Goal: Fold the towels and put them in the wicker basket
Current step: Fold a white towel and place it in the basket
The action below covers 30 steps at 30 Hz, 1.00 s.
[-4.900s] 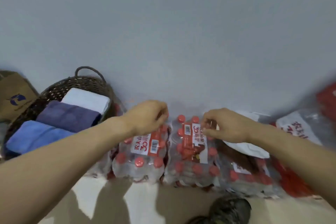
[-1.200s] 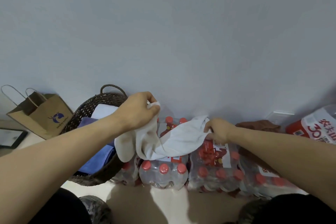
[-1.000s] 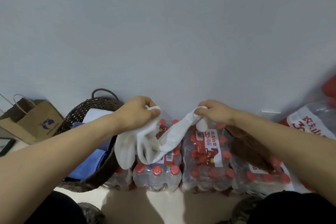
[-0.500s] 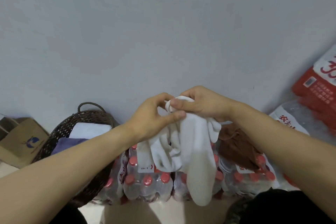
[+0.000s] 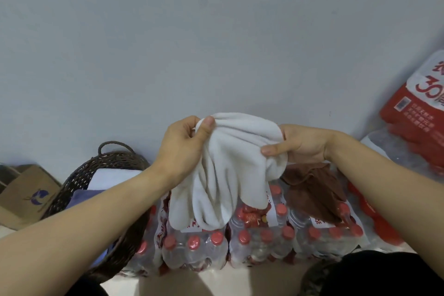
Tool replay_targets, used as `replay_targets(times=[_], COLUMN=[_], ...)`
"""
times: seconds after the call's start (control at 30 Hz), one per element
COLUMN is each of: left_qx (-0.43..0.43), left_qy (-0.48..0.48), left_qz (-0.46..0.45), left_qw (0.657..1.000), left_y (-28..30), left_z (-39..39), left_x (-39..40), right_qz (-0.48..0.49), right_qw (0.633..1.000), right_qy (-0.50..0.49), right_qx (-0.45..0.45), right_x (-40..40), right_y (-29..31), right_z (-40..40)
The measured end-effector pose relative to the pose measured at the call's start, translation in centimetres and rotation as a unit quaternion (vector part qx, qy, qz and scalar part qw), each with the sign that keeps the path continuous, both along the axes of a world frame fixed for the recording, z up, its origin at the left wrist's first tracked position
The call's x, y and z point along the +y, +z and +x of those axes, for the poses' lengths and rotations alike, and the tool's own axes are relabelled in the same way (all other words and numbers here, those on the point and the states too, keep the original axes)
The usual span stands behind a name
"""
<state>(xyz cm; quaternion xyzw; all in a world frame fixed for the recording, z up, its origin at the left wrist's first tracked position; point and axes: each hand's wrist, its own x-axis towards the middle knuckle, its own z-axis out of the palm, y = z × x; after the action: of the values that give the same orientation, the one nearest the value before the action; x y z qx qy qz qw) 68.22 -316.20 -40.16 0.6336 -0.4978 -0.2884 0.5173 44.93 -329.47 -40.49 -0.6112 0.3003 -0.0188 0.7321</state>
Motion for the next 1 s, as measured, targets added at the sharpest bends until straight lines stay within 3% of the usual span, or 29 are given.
replay_targets(times=[0.1, 0.2, 0.33, 0.5, 0.6, 0.67, 0.73, 0.83, 1.0], left_qx=[0.009, 0.025, -0.022, -0.036, -0.052, -0.041, 0.038, 0.162, 0.181], left_qy=[-0.005, -0.124, -0.297, -0.397, -0.392, -0.363, -0.317, -0.267, -0.203], left_qz=[0.065, 0.153, 0.233, 0.273, 0.279, 0.252, 0.209, 0.16, 0.124], left_qw=[0.998, 0.98, 0.926, 0.875, 0.875, 0.896, 0.924, 0.936, 0.954], left_y=[-0.5, -1.1, -1.5, -1.6, -1.5, -1.5, -1.3, -1.0, -0.7], left_z=[0.4, 0.6, 0.5, 0.3, 0.6, 0.8, 0.9, 0.9, 0.8], left_x=[-0.1, 0.4, 1.0, 1.4, 1.4, 1.3, 1.1, 0.8, 0.8], right_qz=[-0.035, -0.074, -0.11, -0.125, -0.114, -0.112, -0.116, -0.125, -0.105], right_qw=[0.992, 0.98, 0.984, 0.992, 0.993, 0.993, 0.993, 0.991, 0.986], right_qy=[-0.116, -0.179, -0.133, -0.019, 0.013, 0.02, 0.016, -0.005, 0.081], right_qx=[-0.028, -0.051, -0.042, -0.017, 0.002, 0.018, 0.031, 0.043, 0.103], right_x=[-0.4, -0.3, 1.2, 3.7, 4.4, 4.5, 4.5, 4.1, 3.2], right_y=[-0.3, 0.0, 1.1, 2.1, 2.3, 2.3, 2.2, 2.1, 1.1], right_z=[-0.2, 0.1, 1.2, 3.1, 3.6, 3.7, 3.8, 3.6, 2.3])
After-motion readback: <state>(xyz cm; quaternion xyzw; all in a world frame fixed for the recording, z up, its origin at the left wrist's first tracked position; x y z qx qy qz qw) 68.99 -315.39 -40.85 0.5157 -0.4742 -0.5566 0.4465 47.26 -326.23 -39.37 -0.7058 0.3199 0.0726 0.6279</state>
